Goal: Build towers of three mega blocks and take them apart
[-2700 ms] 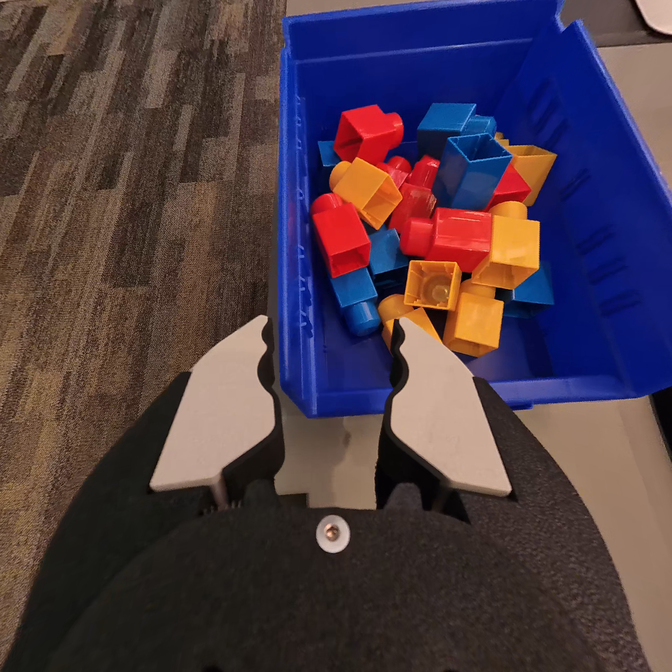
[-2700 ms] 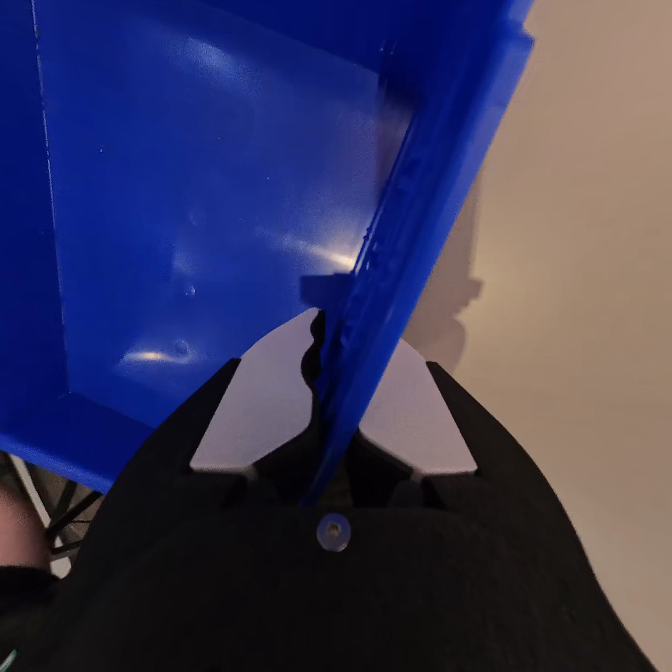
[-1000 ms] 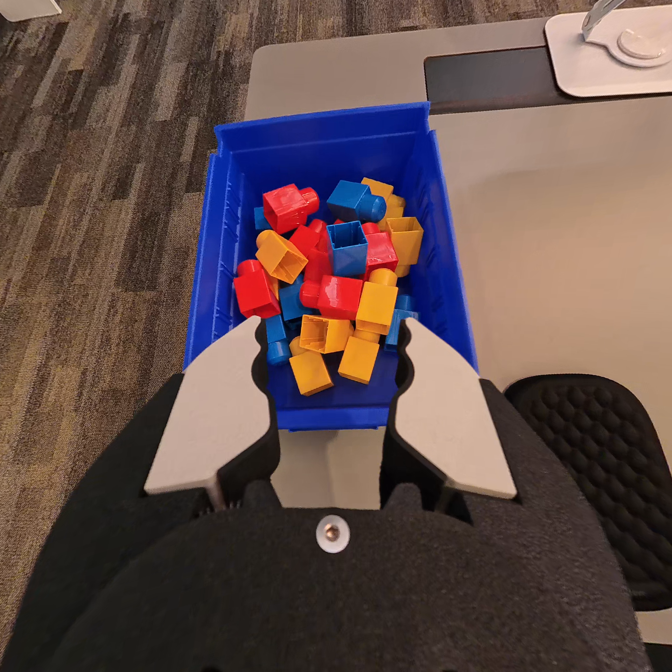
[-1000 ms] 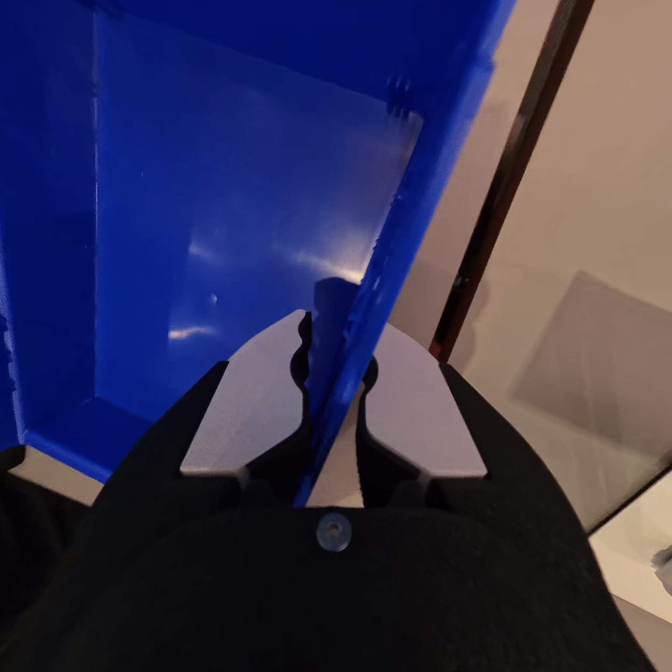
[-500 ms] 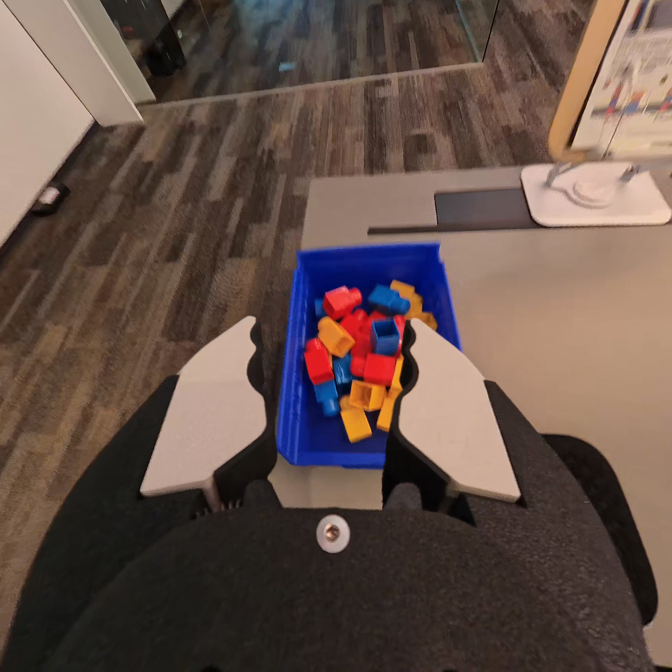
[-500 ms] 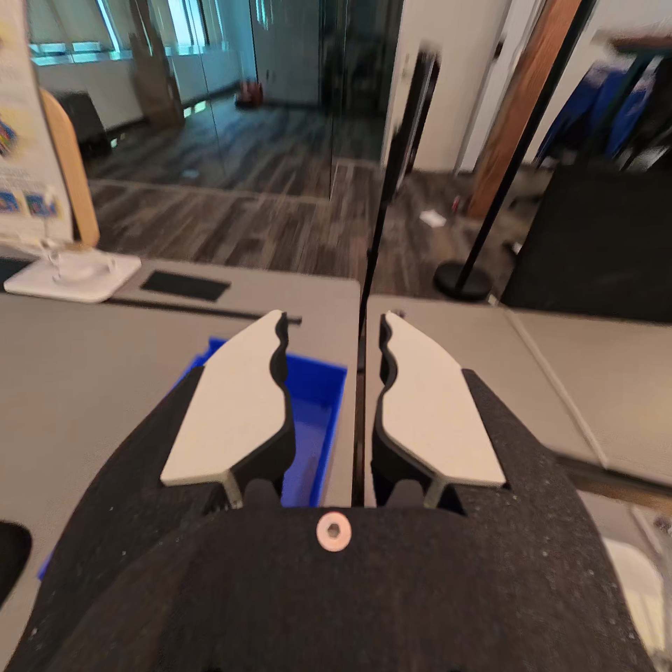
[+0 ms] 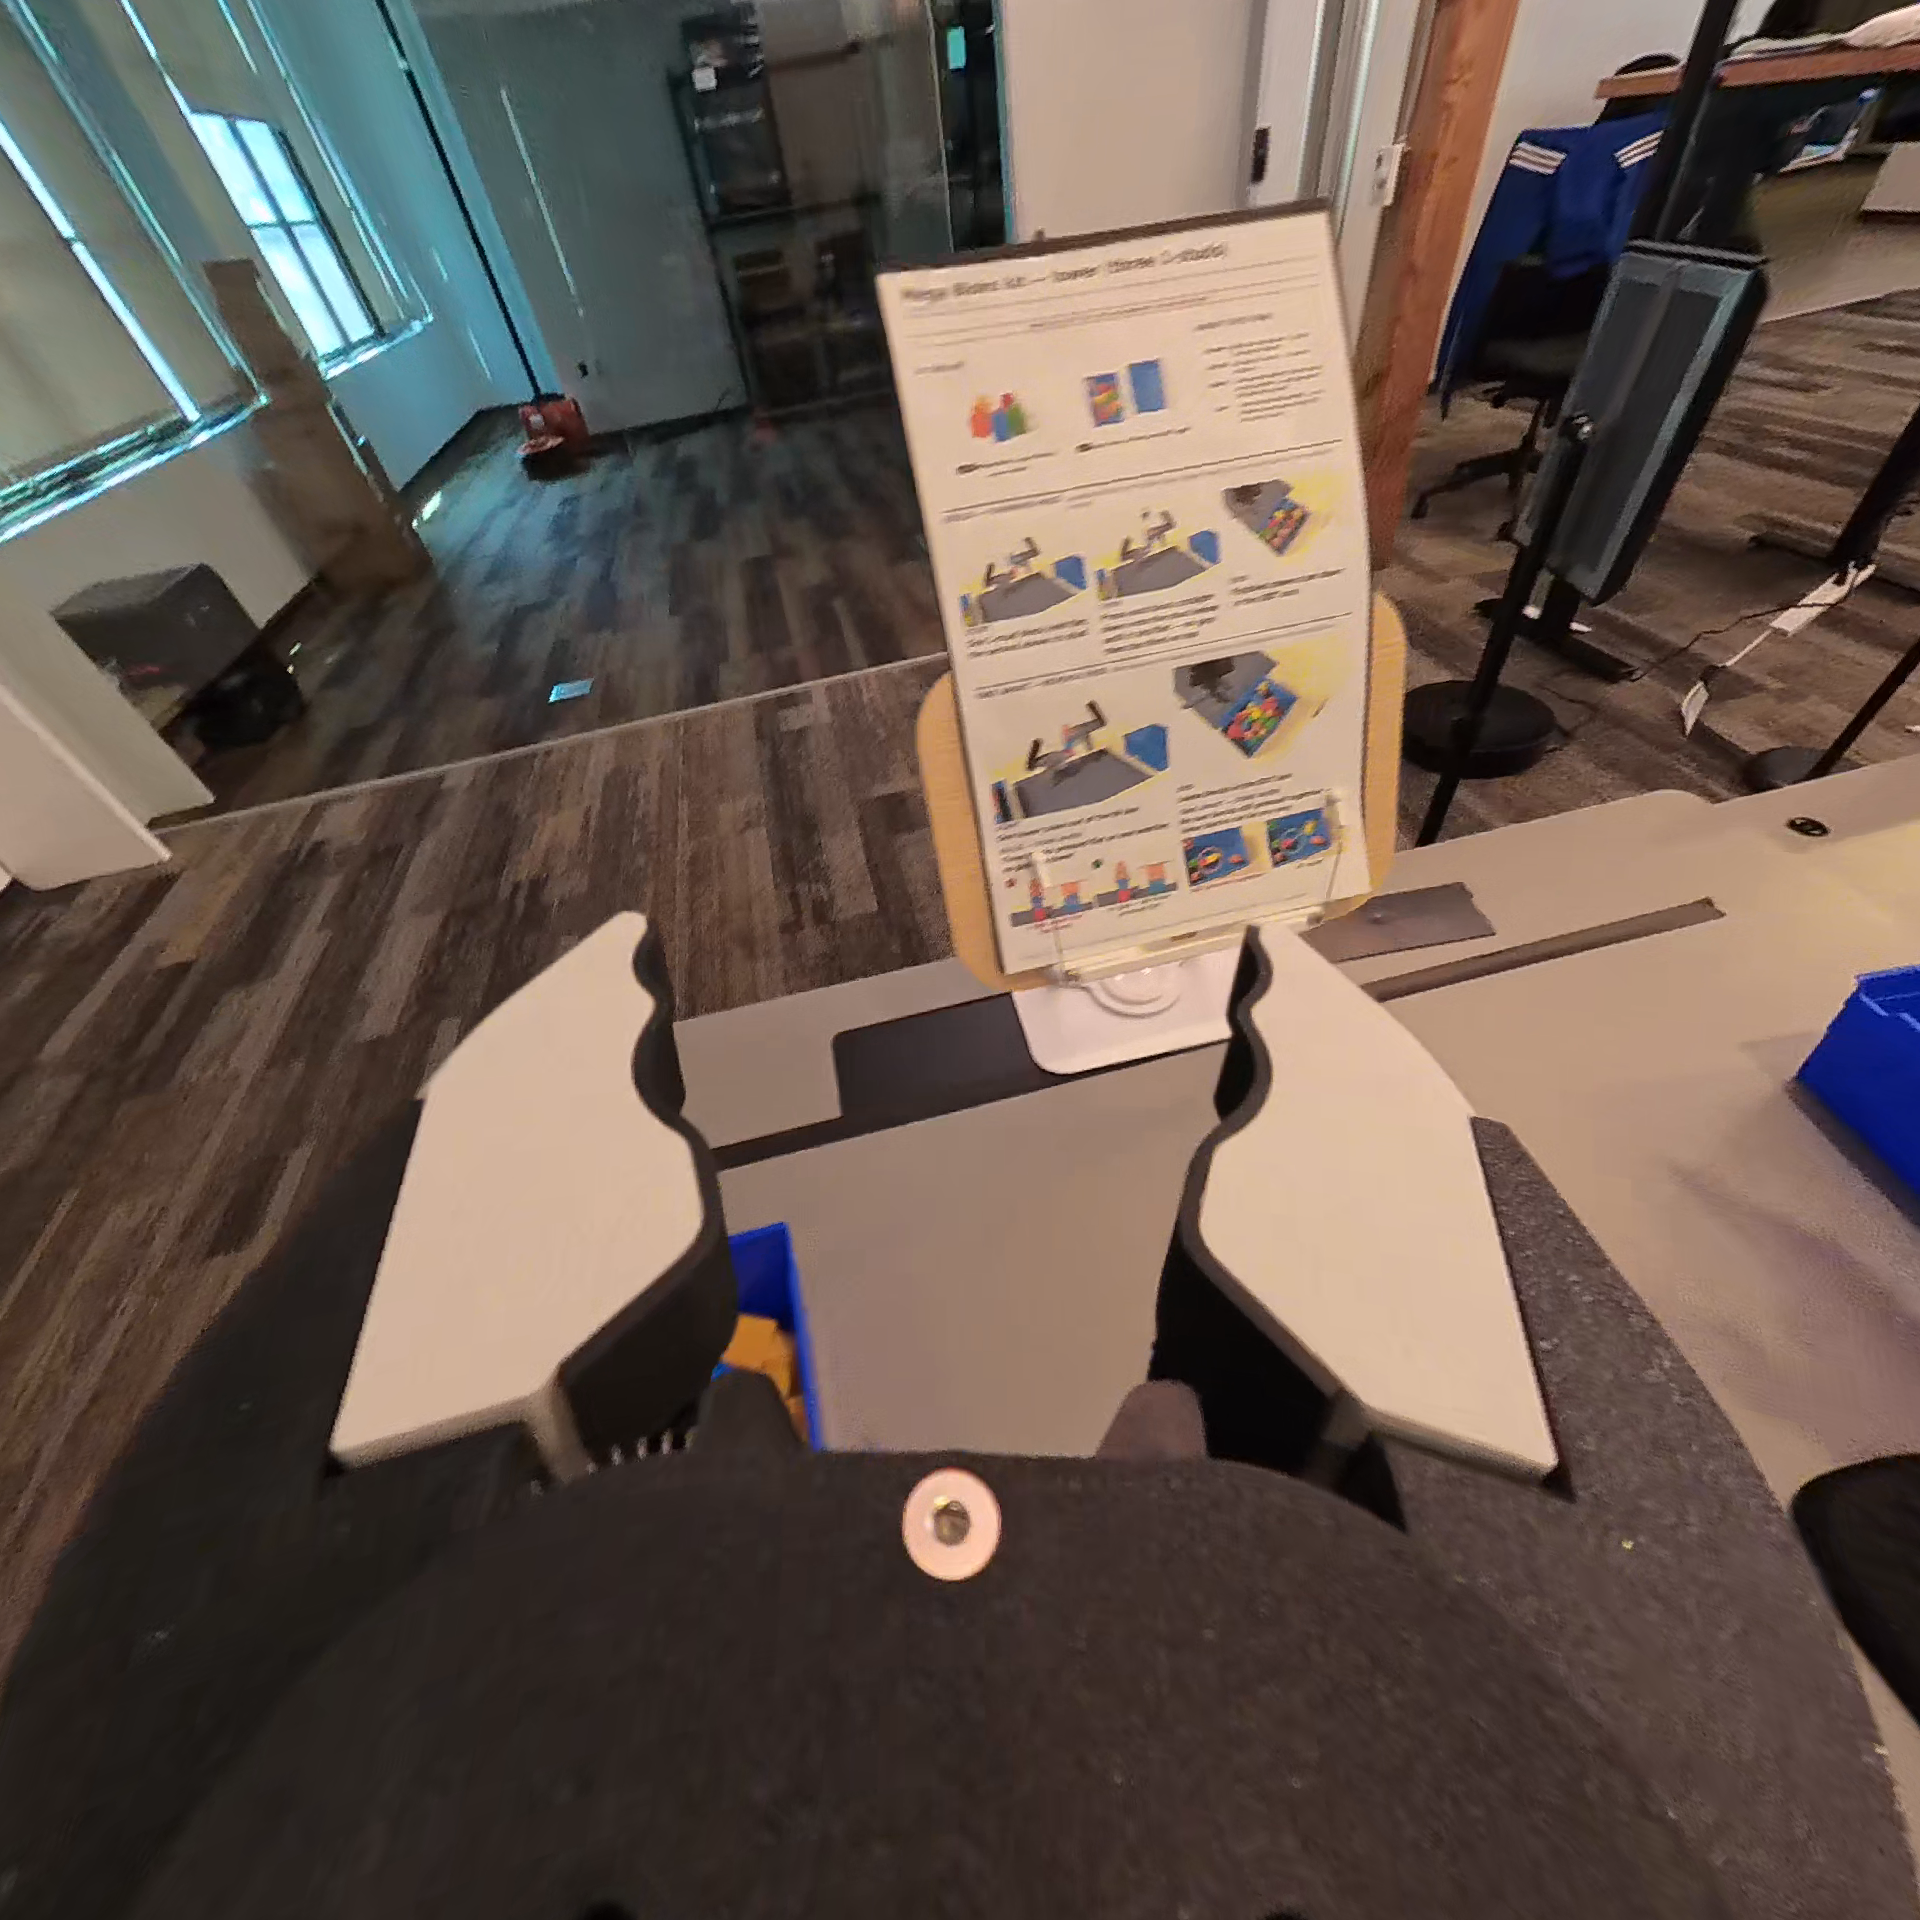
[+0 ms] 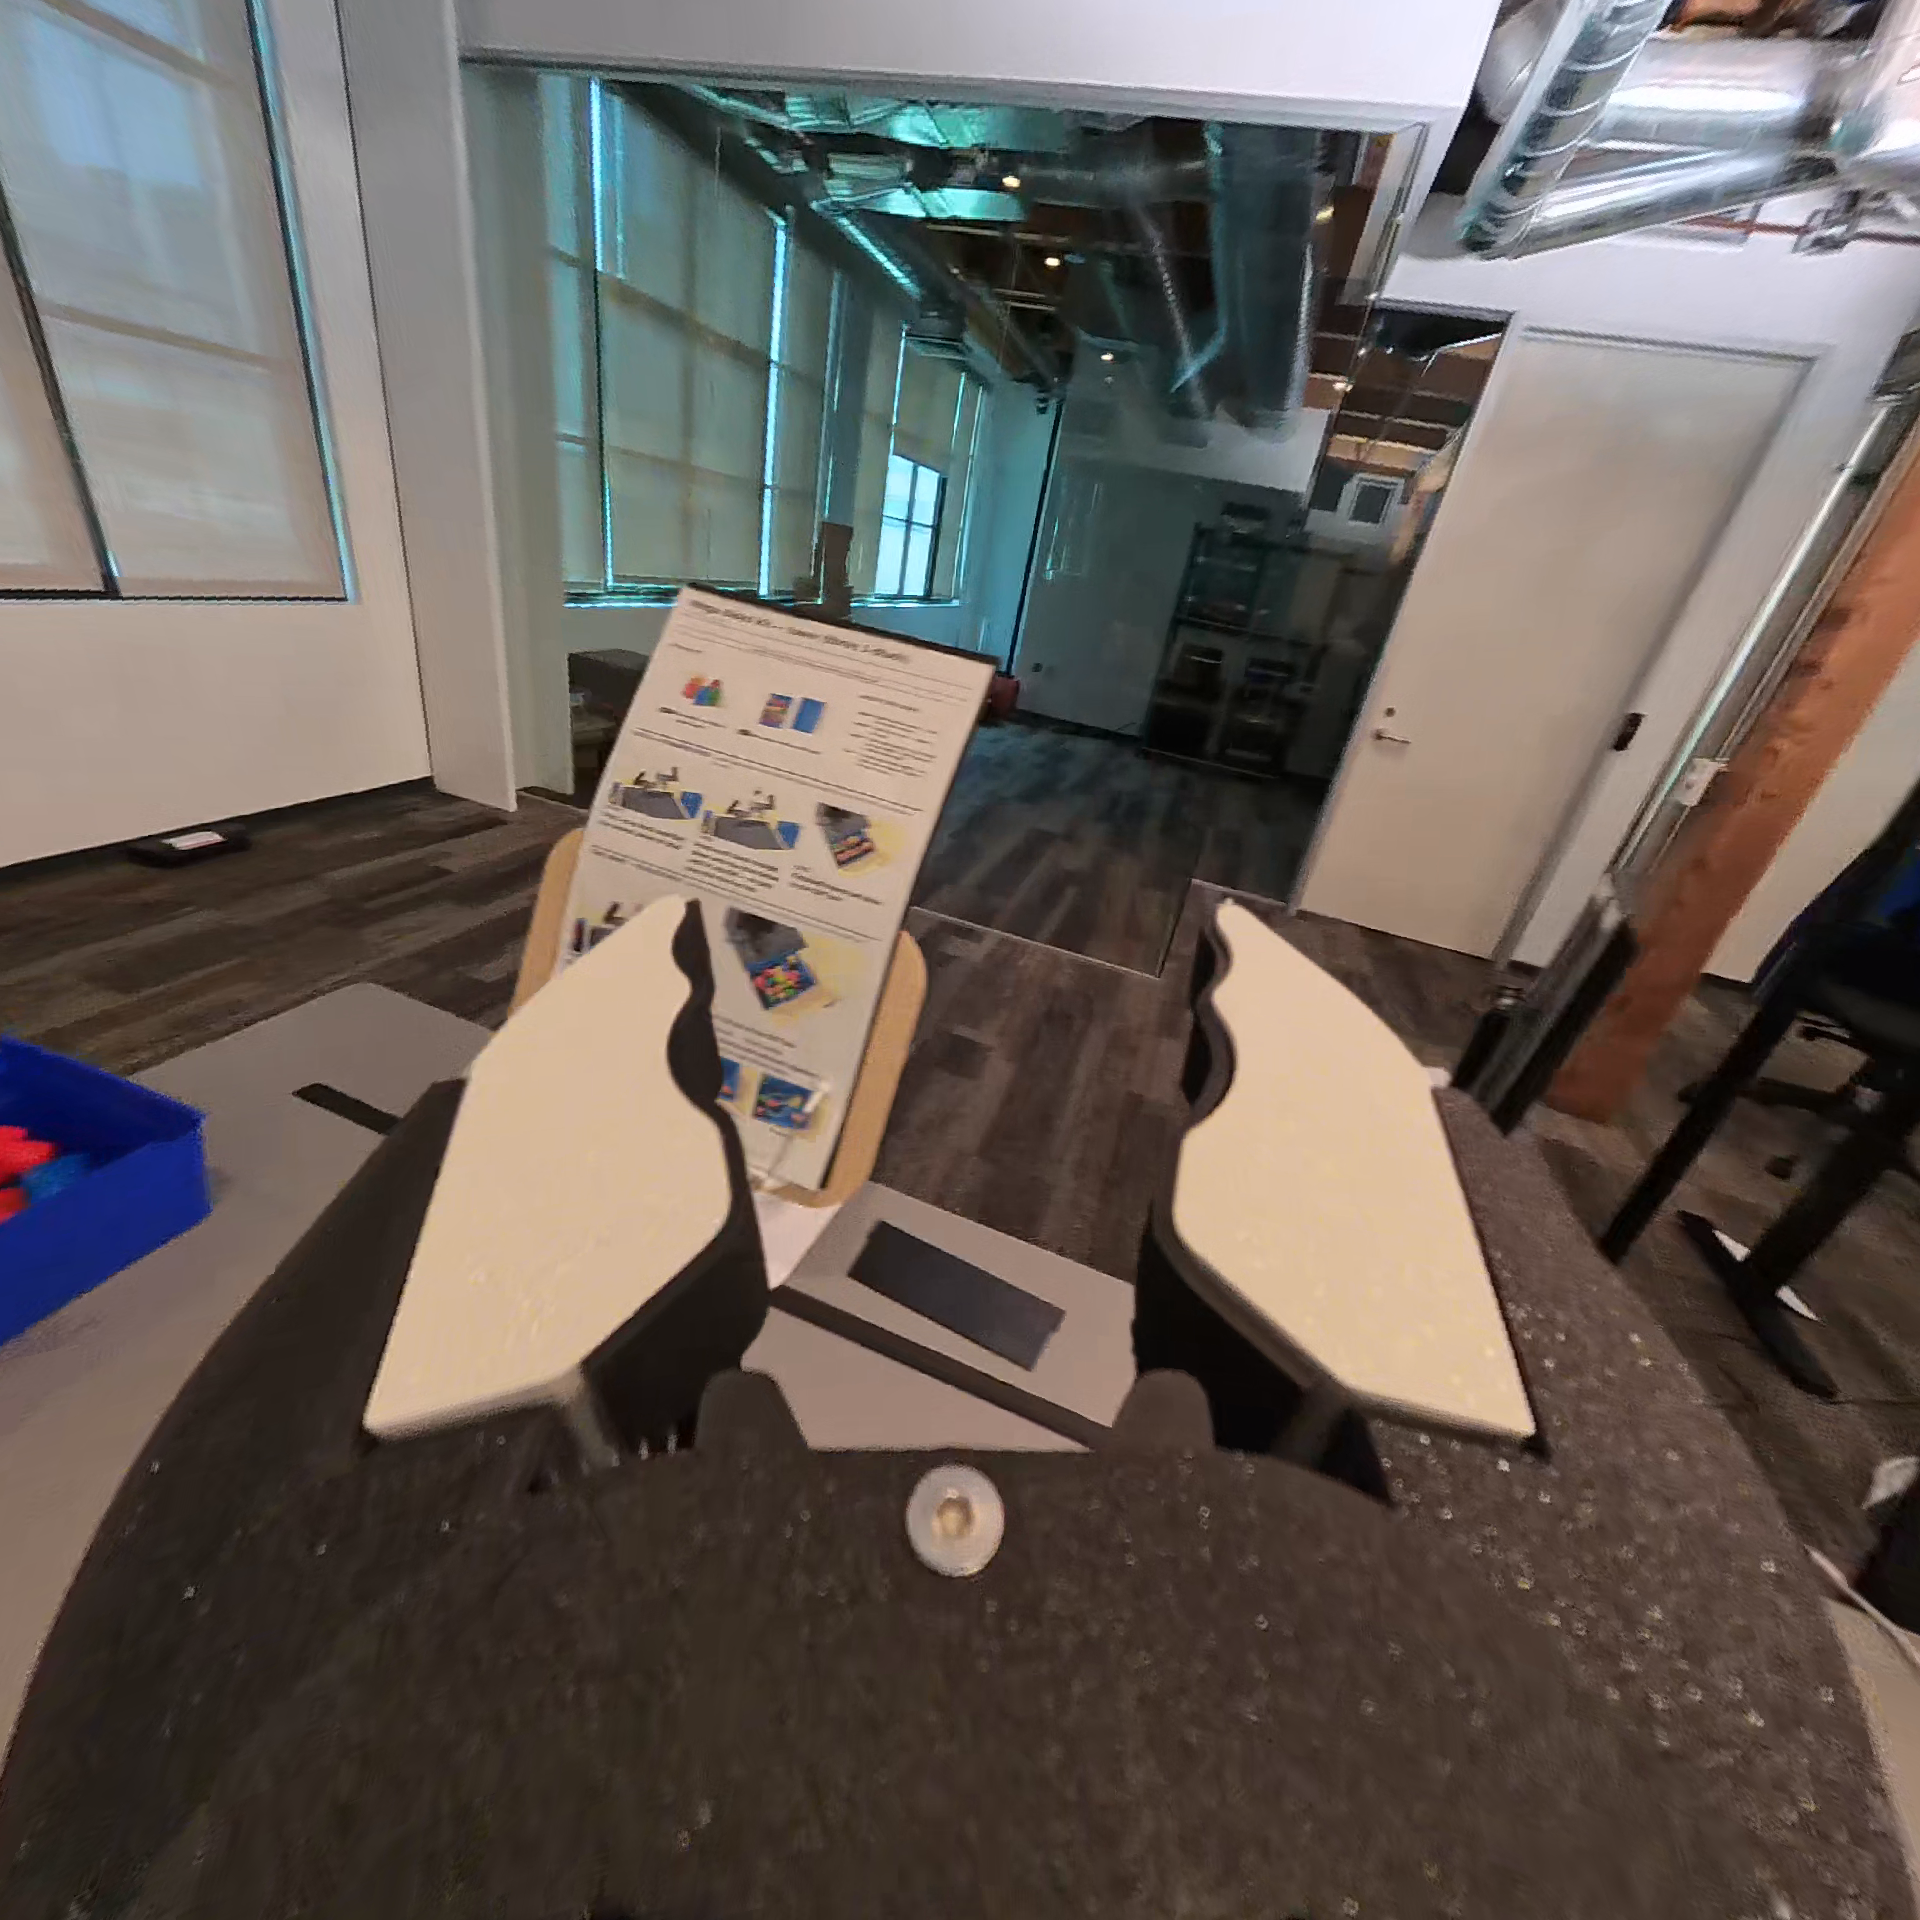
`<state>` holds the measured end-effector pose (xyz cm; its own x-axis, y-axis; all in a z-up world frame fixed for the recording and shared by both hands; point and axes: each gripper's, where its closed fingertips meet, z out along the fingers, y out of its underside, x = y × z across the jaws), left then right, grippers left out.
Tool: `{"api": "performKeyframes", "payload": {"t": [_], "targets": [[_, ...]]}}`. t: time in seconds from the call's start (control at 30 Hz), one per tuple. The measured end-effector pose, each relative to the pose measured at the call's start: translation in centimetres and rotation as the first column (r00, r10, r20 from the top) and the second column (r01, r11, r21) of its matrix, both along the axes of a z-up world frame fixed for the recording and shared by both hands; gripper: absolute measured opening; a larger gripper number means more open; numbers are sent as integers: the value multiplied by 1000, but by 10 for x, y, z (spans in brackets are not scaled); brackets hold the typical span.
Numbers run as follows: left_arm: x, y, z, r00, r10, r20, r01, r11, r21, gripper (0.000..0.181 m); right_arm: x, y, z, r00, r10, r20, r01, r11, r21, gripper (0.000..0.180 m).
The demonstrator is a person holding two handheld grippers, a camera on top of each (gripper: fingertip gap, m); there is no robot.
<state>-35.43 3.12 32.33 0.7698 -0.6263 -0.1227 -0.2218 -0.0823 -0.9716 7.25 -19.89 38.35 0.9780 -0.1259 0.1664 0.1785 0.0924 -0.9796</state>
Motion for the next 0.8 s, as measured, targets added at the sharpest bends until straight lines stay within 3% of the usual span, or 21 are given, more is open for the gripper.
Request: {"api": "performKeyframes", "payload": {"t": [0.17,0.3,0.47,0.63,0.8], "targets": [[66,-6,-23,999,-26,21,25,1000,5,109,-66,70,-47,999,36,-33,-38,996,-81,106],[96,-1,-67,1000,-9,-11,8,1000,-12,114,-96,118,-115,998,12,-67,-23,986,-167,113],[122,4,-168,1000,-28,1,28,984,-179,125,-110,158,-243,996,-43,-81,10,929,-370,115],[130,16,-281,998,0,-68,-19,962,-274,136,-102,169,-363,977,-143,-159,46,867,-496,122],[120,30,-363,992,66,-107,-93,957,-274,138,-90,162,-438,944,-222,-244,53,832,-552,126]]}}
